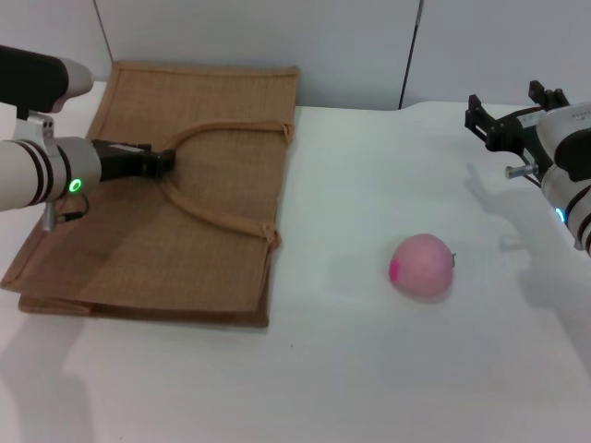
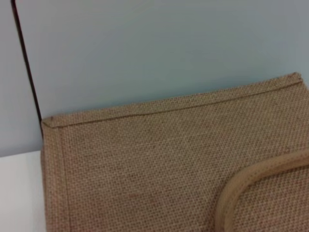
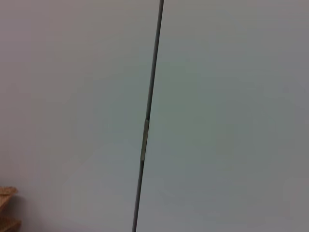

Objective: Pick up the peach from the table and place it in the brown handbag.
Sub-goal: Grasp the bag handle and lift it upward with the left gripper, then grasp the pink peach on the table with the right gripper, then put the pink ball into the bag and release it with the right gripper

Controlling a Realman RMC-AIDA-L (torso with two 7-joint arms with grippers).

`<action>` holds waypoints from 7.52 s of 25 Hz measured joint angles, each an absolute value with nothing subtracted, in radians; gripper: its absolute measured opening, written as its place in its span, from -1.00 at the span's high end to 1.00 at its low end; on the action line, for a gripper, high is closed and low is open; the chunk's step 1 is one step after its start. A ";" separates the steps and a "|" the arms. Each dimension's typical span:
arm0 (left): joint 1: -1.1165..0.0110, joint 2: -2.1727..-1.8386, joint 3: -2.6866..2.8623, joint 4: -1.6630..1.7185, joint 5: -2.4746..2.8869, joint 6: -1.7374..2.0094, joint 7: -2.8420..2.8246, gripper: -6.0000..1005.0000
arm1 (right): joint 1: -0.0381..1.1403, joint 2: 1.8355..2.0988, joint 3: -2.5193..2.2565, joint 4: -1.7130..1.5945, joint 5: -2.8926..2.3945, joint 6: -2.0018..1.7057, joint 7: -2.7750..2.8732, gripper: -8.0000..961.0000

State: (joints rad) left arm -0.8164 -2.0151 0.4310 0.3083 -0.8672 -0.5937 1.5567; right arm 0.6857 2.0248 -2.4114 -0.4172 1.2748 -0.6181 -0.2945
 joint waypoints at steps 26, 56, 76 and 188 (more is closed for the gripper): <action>-0.816 -2.033 0.431 0.508 -0.871 -0.817 1.513 0.77 | 0.677 2.025 -2.413 -0.418 1.239 -0.618 -0.318 -0.83; -0.637 -2.034 0.743 1.387 -0.878 -1.329 1.081 0.77 | 0.390 1.908 -2.179 -1.031 1.114 -0.231 -0.673 -0.83; -0.638 -2.031 0.744 1.626 -0.868 -1.438 0.996 0.77 | 0.254 1.914 -1.866 -1.393 0.987 0.567 -0.855 -0.84; -0.713 -2.040 1.131 1.651 -0.853 -1.229 0.871 0.77 | 0.849 2.022 -1.796 -0.851 1.430 0.717 -1.136 0.24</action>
State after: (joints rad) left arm -0.7132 -2.0402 1.1309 1.6506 -0.8530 -1.2286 0.8712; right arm 0.8488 2.0222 -1.7957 -0.8512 1.4305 0.7166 -1.1357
